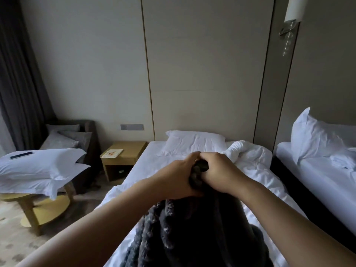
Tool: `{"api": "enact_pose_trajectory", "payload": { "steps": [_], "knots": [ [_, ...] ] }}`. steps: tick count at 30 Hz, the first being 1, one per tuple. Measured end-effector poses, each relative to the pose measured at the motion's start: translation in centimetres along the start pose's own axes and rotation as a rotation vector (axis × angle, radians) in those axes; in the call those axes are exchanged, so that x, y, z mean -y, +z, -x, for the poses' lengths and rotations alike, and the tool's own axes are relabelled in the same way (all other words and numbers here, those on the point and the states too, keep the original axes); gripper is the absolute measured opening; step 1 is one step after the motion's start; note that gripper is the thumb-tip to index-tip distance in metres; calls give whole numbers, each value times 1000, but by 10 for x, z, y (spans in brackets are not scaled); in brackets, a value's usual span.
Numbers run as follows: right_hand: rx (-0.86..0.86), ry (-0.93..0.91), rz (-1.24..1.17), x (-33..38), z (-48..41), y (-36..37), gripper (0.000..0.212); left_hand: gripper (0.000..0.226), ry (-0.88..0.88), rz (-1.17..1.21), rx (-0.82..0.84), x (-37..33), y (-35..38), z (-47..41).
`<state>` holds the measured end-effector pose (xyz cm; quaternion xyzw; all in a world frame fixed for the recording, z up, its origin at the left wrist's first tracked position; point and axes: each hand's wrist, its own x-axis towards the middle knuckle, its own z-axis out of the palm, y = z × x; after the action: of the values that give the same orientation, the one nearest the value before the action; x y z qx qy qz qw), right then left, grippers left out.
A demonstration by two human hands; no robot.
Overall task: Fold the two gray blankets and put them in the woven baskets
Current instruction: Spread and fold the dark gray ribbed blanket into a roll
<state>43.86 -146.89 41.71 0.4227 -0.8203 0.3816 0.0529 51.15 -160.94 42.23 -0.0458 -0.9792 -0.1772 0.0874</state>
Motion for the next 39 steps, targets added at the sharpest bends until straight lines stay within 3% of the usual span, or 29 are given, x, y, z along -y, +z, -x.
{"api": "enact_pose_trajectory", "payload": {
  "steps": [3, 6, 10, 17, 23, 25, 28, 31, 33, 36, 39],
  "knots": [
    [23, 45, 57, -20, 8, 1, 13, 30, -64, -53, -153, 10, -4, -5],
    [61, 159, 146, -60, 20, 4, 18, 3, -126, 17, -305, 28, -10, -9],
    [50, 381, 186, -121, 47, 4, 15, 5, -220, -10, -381, 56, -12, -15],
    [-34, 645, 137, -180, 79, -27, 34, 9, -388, 27, -358, 96, 2, -17],
    [-76, 887, 296, -203, 87, -42, 15, 12, -442, -15, -311, 111, 19, -19],
    [-150, 983, 96, -208, 87, -42, 14, 16, -426, -6, -294, 113, 26, -21],
    [-325, 1109, -471, -207, 81, -43, 23, 20, -394, 0, -295, 119, 34, -25],
    [-602, 1114, -973, -205, 74, -54, 27, 18, -478, 32, -352, 133, 34, -24],
    [-708, 1052, -1138, -210, 73, -61, 27, 12, -564, 92, -383, 145, 35, -21],
    [-594, 1071, -1044, -223, 85, -57, 17, 24, -646, 98, -324, 161, 50, -12],
    [-272, 1139, -783, -244, 110, -24, 15, 32, -703, 80, -168, 170, 88, 4]
  ]
}}
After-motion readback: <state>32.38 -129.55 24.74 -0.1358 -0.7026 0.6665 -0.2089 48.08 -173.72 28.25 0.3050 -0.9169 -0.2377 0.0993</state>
